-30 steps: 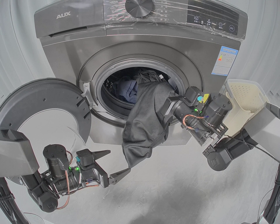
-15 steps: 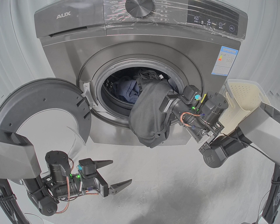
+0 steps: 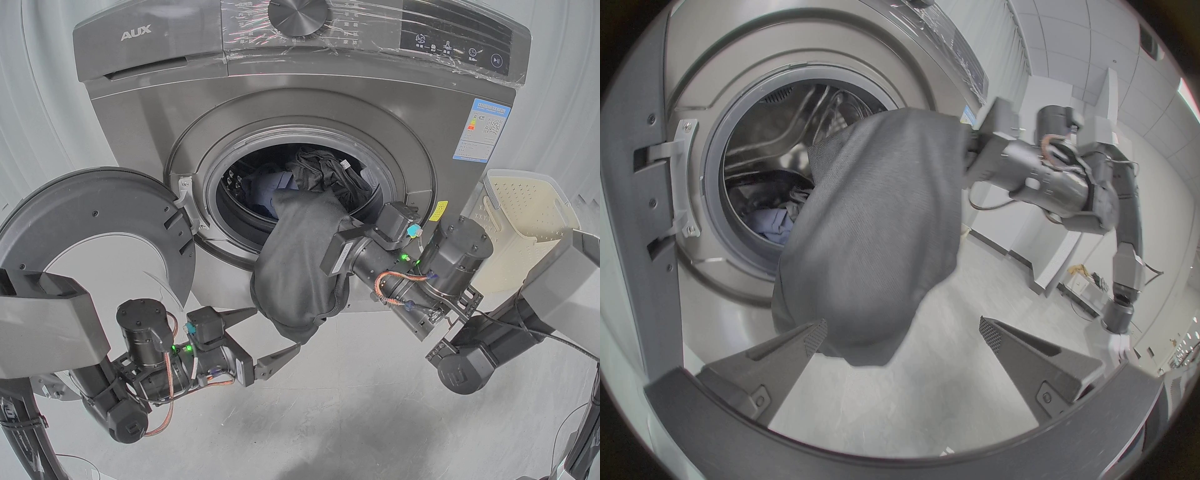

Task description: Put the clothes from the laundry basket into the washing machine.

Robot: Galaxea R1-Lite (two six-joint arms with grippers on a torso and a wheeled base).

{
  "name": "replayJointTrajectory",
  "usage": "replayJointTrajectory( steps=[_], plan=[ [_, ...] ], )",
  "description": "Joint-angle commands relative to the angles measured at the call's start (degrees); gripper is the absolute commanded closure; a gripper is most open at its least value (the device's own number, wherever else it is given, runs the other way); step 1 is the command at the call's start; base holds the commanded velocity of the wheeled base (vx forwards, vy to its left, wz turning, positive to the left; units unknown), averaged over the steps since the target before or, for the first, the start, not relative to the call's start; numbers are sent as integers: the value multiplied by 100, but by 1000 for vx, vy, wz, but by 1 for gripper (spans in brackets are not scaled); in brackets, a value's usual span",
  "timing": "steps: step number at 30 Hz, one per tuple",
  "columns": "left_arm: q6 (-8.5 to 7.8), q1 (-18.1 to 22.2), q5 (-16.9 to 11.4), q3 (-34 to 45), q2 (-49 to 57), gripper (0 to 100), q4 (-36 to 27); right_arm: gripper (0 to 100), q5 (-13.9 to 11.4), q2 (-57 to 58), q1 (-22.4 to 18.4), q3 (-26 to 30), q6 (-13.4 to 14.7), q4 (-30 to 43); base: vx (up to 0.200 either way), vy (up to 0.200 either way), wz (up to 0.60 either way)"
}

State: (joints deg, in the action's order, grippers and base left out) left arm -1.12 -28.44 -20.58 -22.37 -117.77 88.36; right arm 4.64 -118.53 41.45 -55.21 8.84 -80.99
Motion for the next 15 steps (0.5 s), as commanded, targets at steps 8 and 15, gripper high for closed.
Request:
replayJointTrajectory(
  steps=[8, 15],
  plan=[
    [244, -144, 203, -1147, -536, 0, 15, 100, 28, 243, 496, 283, 4, -13, 0, 0, 0],
    [270, -135, 221, -1349, -519, 0, 15, 100, 28, 374, 549, 450, 13, -13, 0, 0, 0]
  ],
)
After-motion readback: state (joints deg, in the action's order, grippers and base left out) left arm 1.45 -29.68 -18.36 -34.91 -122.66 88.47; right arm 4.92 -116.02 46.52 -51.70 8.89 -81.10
